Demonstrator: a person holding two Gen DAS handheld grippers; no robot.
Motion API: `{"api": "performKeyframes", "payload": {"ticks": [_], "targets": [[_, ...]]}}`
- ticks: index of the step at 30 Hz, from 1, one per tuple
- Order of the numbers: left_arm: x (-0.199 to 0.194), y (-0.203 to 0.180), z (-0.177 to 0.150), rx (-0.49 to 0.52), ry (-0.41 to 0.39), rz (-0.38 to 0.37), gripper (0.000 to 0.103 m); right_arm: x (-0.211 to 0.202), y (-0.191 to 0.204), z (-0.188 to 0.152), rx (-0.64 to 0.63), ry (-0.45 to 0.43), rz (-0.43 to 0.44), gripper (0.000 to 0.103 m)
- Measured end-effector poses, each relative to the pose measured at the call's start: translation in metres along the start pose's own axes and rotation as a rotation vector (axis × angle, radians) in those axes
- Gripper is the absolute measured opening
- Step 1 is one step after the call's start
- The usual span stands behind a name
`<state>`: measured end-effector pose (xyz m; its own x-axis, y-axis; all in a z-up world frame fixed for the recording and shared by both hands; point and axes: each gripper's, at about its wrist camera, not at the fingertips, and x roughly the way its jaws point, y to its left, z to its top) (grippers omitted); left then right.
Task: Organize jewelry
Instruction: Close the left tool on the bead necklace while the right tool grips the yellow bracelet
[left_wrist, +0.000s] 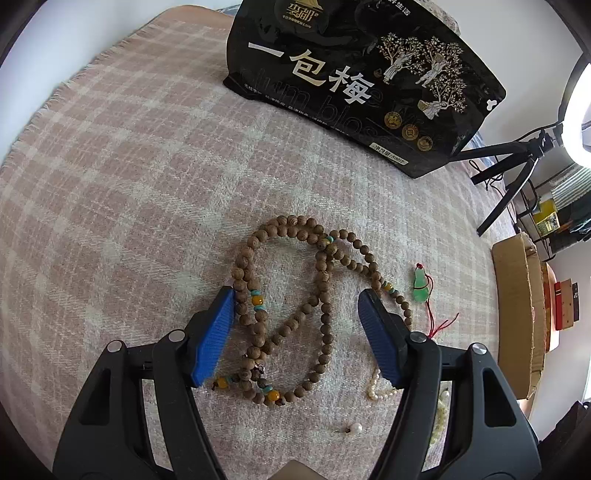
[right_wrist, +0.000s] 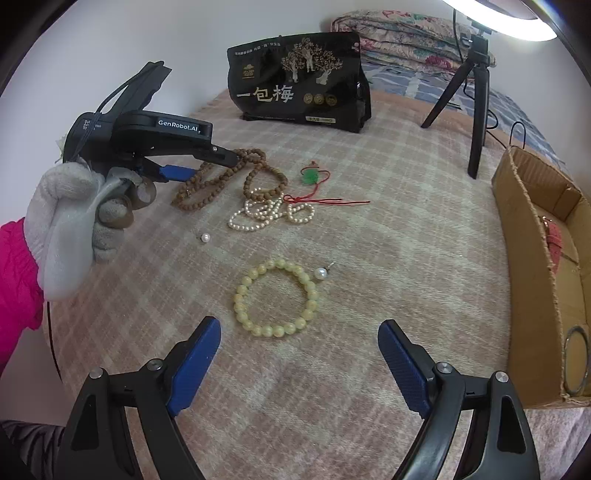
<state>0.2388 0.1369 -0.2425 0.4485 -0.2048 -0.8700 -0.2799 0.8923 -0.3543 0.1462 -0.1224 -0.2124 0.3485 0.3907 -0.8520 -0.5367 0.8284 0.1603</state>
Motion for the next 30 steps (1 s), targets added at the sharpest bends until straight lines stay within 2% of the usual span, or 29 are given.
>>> {"api": "performKeyframes", "payload": {"ticks": [4, 7, 12, 14, 16, 17, 19, 20, 22, 30], "targets": [[0.002, -0.005, 0.0, 0.022, -0.028, 0.065, 0.069, 0.007, -0.004, 0.003, 0.042, 0.008, -0.026, 0.082], [0.007, -0.009, -0.001, 0.052, -0.03, 0.089, 0.069, 0.015, -0.014, 0.006, 0.09, 0.031, -0.033, 0.068], [0.013, -0.018, -0.004, 0.098, -0.055, 0.137, 0.069, 0.025, -0.017, 0.007, 0.089, 0.051, -0.048, 0.06], [0.018, -0.025, -0.005, 0.112, -0.071, 0.167, 0.062, 0.027, -0.015, 0.008, 0.073, 0.052, -0.062, 0.059], [0.021, -0.03, -0.006, 0.137, -0.092, 0.201, 0.045, 0.029, -0.011, 0.008, 0.058, 0.053, -0.073, 0.057], [0.022, -0.032, -0.007, 0.144, -0.099, 0.205, 0.041, 0.03, -0.01, 0.009, 0.051, 0.055, -0.077, 0.057], [0.023, -0.033, -0.007, 0.148, -0.112, 0.203, 0.024, 0.032, -0.007, 0.009, 0.038, 0.058, -0.087, 0.054], [0.023, -0.032, -0.006, 0.145, -0.116, 0.198, 0.018, 0.034, -0.006, 0.009, 0.029, 0.06, -0.095, 0.053], [0.022, -0.03, -0.005, 0.132, -0.119, 0.186, 0.012, 0.035, -0.004, 0.009, 0.013, 0.059, -0.106, 0.048], [0.009, -0.02, -0.004, 0.123, -0.127, 0.151, 0.01, 0.036, -0.007, 0.011, 0.014, 0.056, -0.076, 0.022]]}}
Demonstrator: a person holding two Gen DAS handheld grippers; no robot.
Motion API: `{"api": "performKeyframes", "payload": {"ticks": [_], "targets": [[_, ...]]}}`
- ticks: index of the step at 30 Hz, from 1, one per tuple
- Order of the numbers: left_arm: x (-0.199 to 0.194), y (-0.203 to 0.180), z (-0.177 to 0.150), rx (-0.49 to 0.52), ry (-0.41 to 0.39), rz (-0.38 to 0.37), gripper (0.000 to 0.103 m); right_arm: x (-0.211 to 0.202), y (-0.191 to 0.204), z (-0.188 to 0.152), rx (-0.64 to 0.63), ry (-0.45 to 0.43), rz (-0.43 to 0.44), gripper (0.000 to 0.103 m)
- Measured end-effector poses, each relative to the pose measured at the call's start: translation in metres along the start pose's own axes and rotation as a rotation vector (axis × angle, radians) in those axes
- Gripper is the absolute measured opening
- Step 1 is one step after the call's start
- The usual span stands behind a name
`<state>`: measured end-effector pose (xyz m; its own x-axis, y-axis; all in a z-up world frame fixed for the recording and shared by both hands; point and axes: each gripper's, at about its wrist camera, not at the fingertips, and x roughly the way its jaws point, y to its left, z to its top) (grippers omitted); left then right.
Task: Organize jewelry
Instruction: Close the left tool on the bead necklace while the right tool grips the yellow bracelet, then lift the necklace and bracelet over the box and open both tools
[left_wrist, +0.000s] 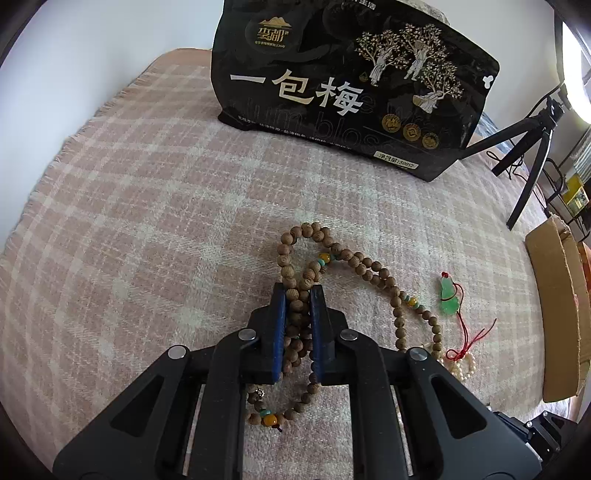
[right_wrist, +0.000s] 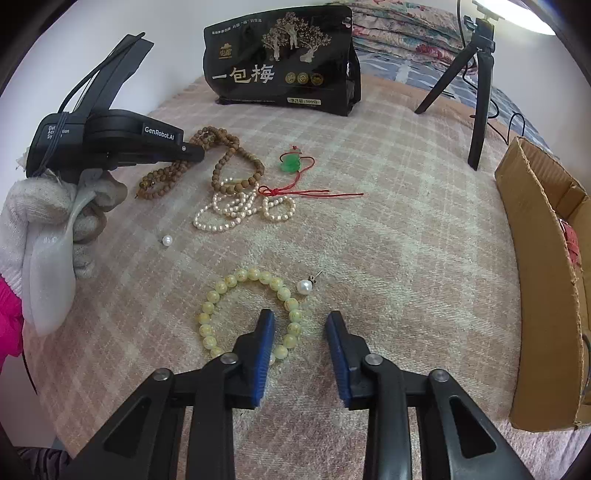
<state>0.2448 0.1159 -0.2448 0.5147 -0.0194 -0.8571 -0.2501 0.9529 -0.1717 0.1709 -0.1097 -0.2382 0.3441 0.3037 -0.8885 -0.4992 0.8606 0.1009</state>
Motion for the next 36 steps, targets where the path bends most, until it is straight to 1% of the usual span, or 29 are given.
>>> {"api": "performKeyframes", "payload": {"ticks": [4, 8, 11, 15, 17, 18, 27, 36], "targets": [[-0.004, -0.004, 0.0, 0.001, -0.008, -0.005, 0.01, 0.0, 0.0, 0.001, 0.003, -0.001, 0.015, 0.007], [-0.012, -0.004, -0.001, 0.002, -0.019, -0.01, 0.01, -0.002, 0.001, 0.0, 0.01, -0.007, 0.021, 0.006], [-0.024, -0.004, -0.003, 0.008, -0.036, -0.006, 0.01, -0.007, -0.001, -0.001, 0.023, -0.014, 0.031, 0.005], [-0.044, -0.001, 0.002, 0.004, -0.068, -0.019, 0.01, -0.019, 0.001, -0.001, 0.021, -0.03, 0.027, 0.005], [-0.056, -0.001, 0.003, 0.006, -0.083, -0.025, 0.01, -0.027, 0.003, 0.001, 0.021, -0.043, 0.026, 0.005], [-0.061, -0.002, 0.004, 0.009, -0.089, -0.027, 0.004, -0.03, 0.004, 0.001, 0.02, -0.049, 0.025, 0.005], [-0.114, -0.004, 0.006, 0.033, -0.156, -0.049, 0.004, -0.071, 0.008, 0.004, 0.012, -0.102, 0.003, 0.005], [-0.169, -0.016, 0.009, 0.064, -0.22, -0.082, 0.004, -0.118, -0.001, 0.004, 0.022, -0.164, -0.024, 0.005]]}}
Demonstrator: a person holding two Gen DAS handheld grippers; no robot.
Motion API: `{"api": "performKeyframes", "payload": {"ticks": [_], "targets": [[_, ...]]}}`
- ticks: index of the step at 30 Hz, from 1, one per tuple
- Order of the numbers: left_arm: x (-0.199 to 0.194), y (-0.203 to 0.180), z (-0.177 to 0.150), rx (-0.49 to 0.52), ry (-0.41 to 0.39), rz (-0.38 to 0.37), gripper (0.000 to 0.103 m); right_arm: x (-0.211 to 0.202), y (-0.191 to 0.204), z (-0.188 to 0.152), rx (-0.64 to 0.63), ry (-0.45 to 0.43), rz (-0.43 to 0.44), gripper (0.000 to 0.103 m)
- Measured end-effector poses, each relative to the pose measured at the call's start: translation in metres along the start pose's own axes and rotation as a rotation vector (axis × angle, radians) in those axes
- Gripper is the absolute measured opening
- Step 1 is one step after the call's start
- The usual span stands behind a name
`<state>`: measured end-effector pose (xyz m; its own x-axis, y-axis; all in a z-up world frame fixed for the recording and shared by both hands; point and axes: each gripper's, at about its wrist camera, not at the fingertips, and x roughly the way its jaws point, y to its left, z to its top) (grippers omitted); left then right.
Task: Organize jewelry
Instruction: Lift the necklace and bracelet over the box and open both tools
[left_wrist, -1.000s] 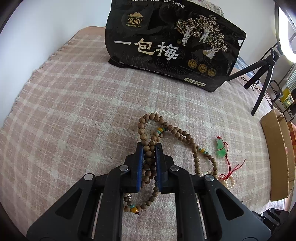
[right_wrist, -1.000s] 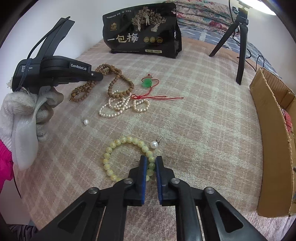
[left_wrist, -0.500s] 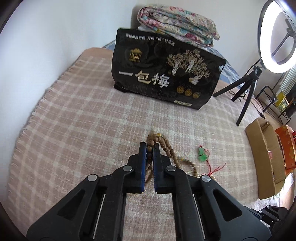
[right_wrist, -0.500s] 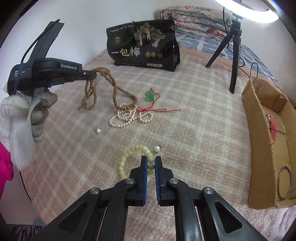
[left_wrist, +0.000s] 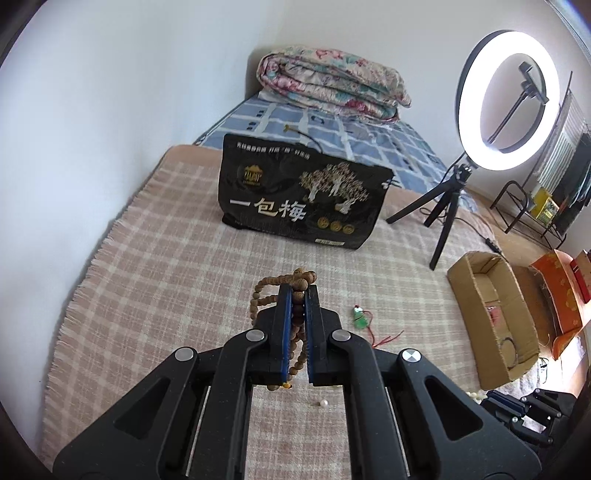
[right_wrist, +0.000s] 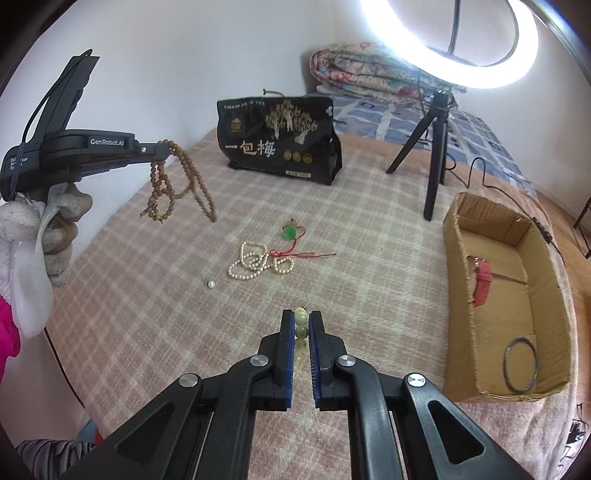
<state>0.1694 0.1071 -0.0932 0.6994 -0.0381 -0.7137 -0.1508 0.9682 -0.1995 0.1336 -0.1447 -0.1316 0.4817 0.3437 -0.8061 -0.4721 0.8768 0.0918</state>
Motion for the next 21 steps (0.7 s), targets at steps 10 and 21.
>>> {"api": "performKeyframes", "payload": {"ticks": [10, 21], "targets": [[-0.047, -0.036, 0.007, 0.039, -0.045, -0.077, 0.004, -0.054, -0.02, 0.002, 0.021, -0.073, -0.033, 0.005], [-0.07, -0.104, 0.0, 0.11, -0.045, -0.197, 0.004, -0.107, -0.067, -0.012, 0.069, -0.128, -0.1, 0.005]]}}
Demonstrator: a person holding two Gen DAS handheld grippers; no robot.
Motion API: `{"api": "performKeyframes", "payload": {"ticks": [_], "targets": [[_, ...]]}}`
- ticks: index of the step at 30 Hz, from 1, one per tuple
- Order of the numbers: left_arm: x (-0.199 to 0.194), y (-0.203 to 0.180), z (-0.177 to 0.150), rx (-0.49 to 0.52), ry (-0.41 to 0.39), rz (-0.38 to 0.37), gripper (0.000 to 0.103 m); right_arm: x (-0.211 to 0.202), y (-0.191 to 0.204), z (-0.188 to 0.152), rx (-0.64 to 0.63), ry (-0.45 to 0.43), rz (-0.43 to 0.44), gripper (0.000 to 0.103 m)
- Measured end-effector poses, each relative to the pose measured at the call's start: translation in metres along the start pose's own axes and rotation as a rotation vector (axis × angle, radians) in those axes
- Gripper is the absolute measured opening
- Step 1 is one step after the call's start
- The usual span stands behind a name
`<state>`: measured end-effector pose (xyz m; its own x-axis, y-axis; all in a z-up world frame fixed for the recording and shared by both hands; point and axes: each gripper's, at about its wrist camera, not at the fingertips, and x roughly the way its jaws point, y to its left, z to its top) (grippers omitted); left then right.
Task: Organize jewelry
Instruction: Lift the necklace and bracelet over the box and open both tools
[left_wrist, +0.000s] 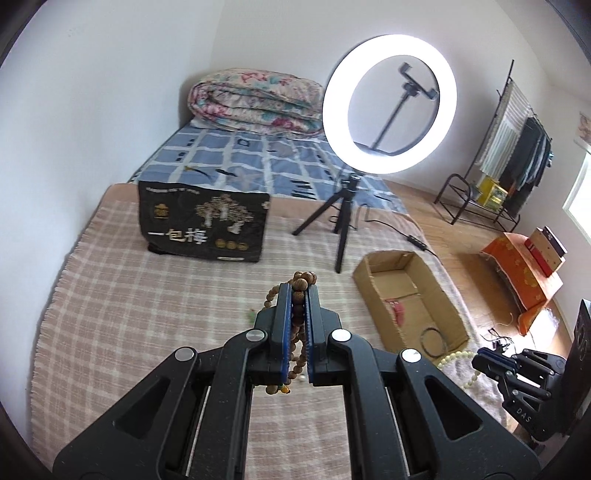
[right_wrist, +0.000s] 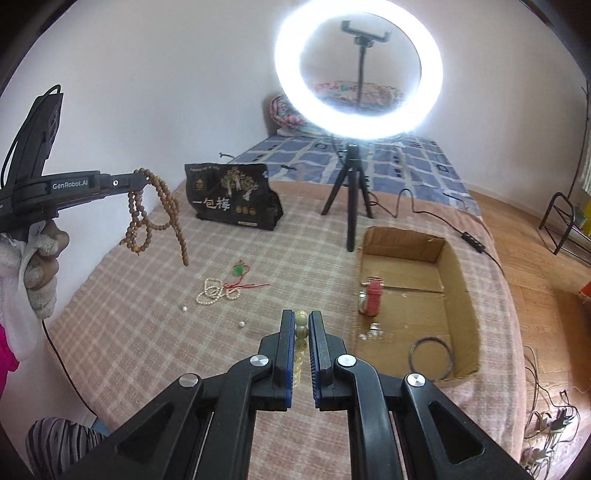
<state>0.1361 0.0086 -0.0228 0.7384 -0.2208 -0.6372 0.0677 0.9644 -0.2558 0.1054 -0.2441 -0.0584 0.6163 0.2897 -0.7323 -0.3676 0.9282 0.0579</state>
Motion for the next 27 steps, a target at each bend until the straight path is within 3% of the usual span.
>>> {"api": "performKeyframes", "payload": {"ticks": [12, 27], "targets": [[0.028, -0.082, -0.009, 0.066, 0.046, -0.125, 0.004, -0.017, -0.075, 0.003, 0.06, -0.019, -0.071, 0.005], [0.087, -0.162, -0.018, 0.122, 0.116, -0.237, 0.004, 0.027, -0.139, 0.028, 0.085, 0.002, -0.08, 0.005]]}}
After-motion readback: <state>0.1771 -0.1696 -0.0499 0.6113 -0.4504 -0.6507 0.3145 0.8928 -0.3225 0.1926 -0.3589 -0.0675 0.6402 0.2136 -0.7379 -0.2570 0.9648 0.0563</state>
